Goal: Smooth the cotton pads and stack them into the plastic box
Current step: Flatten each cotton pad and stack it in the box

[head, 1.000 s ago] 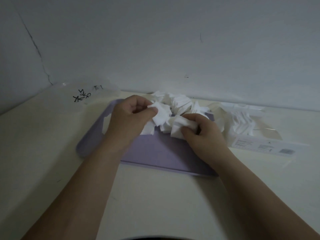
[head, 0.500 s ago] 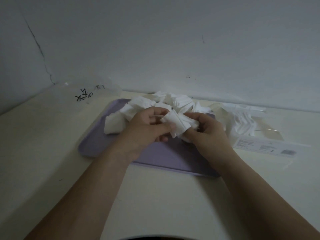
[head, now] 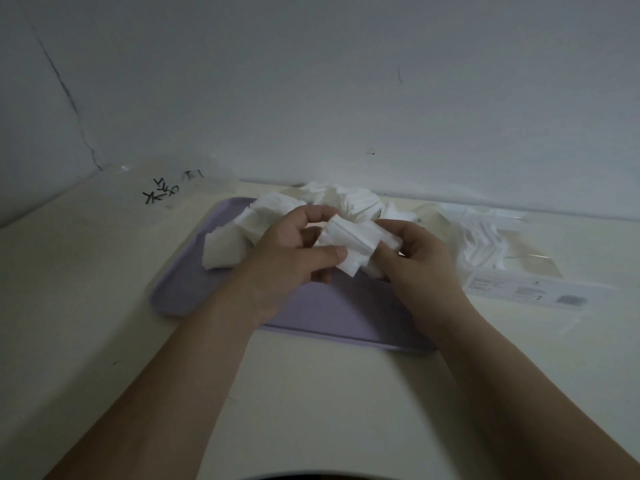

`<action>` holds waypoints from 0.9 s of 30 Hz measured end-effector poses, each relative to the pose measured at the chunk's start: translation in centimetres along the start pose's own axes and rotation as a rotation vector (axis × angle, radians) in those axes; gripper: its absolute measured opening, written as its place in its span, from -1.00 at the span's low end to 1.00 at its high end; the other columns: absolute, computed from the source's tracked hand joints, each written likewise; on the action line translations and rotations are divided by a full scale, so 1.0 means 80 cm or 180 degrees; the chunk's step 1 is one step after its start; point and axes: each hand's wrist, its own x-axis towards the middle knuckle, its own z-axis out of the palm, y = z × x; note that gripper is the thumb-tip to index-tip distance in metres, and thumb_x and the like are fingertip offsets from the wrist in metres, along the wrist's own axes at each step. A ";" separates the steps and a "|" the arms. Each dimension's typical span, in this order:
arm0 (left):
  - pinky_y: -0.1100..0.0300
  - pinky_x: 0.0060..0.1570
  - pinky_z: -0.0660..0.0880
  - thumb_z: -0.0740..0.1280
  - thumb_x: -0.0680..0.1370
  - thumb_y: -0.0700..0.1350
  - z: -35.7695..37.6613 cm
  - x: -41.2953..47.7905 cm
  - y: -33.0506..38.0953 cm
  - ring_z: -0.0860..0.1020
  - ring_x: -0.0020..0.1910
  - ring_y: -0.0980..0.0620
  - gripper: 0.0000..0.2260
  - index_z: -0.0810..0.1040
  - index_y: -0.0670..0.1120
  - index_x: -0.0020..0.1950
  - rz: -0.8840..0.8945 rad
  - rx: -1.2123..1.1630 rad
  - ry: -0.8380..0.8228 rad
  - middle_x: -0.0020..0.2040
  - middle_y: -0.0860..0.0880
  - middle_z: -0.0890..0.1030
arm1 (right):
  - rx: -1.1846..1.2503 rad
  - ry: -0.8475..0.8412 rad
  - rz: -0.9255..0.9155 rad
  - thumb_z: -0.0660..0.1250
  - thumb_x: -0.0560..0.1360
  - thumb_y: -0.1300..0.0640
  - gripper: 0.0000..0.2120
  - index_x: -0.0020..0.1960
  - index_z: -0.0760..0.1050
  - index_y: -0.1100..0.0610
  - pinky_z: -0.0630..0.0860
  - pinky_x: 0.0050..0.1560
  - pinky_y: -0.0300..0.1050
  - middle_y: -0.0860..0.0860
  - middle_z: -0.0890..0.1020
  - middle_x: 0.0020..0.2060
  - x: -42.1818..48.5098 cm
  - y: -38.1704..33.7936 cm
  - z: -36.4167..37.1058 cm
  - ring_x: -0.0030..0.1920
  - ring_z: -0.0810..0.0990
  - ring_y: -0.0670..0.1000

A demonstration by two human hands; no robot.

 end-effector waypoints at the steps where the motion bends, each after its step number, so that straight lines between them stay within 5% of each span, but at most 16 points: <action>1: 0.09 -0.18 0.57 0.47 0.52 -0.33 0.003 -0.001 -0.002 0.65 -0.03 -0.04 -0.57 0.54 -0.06 0.35 -0.0009 0.0053 -0.0032 0.05 -0.12 0.73 | 0.0116 -0.0091 0.0044 0.47 0.46 0.03 -0.62 0.27 0.64 0.03 0.68 0.13 0.16 0.00 0.76 0.02 -0.001 -0.001 0.001 0.02 0.74 0.05; 6: 0.09 -0.16 0.59 0.50 0.52 -0.32 0.010 -0.002 -0.010 0.68 0.00 -0.04 -0.57 0.55 -0.07 0.34 -0.0029 0.0528 0.0139 0.02 -0.10 0.76 | 0.0359 -0.0260 0.0080 0.53 0.53 0.06 -0.81 0.13 0.69 0.05 0.65 0.03 0.27 0.12 0.76 -0.06 -0.005 -0.011 0.004 -0.02 0.73 0.24; 13: 0.14 -0.14 0.56 0.56 0.45 -0.18 0.013 -0.003 -0.008 0.67 -0.04 0.05 -0.57 0.58 -0.03 0.29 0.0095 0.0570 0.0127 0.03 -0.05 0.76 | 0.0303 -0.0187 0.0182 0.43 0.54 0.35 -0.73 0.18 0.67 0.11 0.68 0.00 0.11 0.10 0.77 -0.06 0.000 -0.001 0.001 0.04 0.73 0.25; 19: 0.24 -0.24 0.54 0.49 0.50 -0.39 0.015 -0.003 -0.006 0.64 -0.11 0.05 -0.62 0.59 -0.16 0.28 0.0277 0.0307 0.0176 0.00 -0.11 0.72 | 0.0240 0.0032 0.0210 0.50 0.41 0.01 -0.67 0.17 0.68 0.00 0.68 0.11 0.25 0.01 0.78 -0.03 0.005 0.006 0.002 0.01 0.76 0.10; 23: 0.21 -0.28 0.51 0.49 0.48 -0.30 0.011 -0.004 -0.004 0.60 -0.17 0.09 -0.69 0.64 -0.11 0.20 0.0284 0.0562 0.0114 -0.06 -0.04 0.72 | 0.0140 0.0128 0.0203 0.50 0.52 -0.02 -0.75 0.17 0.68 -0.02 0.68 0.12 0.24 -0.03 0.78 -0.04 0.006 0.006 0.002 0.01 0.75 0.05; 27: 0.19 -0.26 0.60 0.57 0.45 -0.31 0.010 -0.004 -0.005 0.66 -0.17 0.06 -0.67 0.63 -0.10 0.16 0.0151 0.0810 0.0584 0.03 -0.06 0.71 | 0.0003 0.0232 0.0118 0.47 0.56 0.01 -0.82 0.15 0.66 -0.03 0.68 0.13 0.17 -0.07 0.77 -0.02 0.005 0.004 0.001 0.02 0.74 -0.01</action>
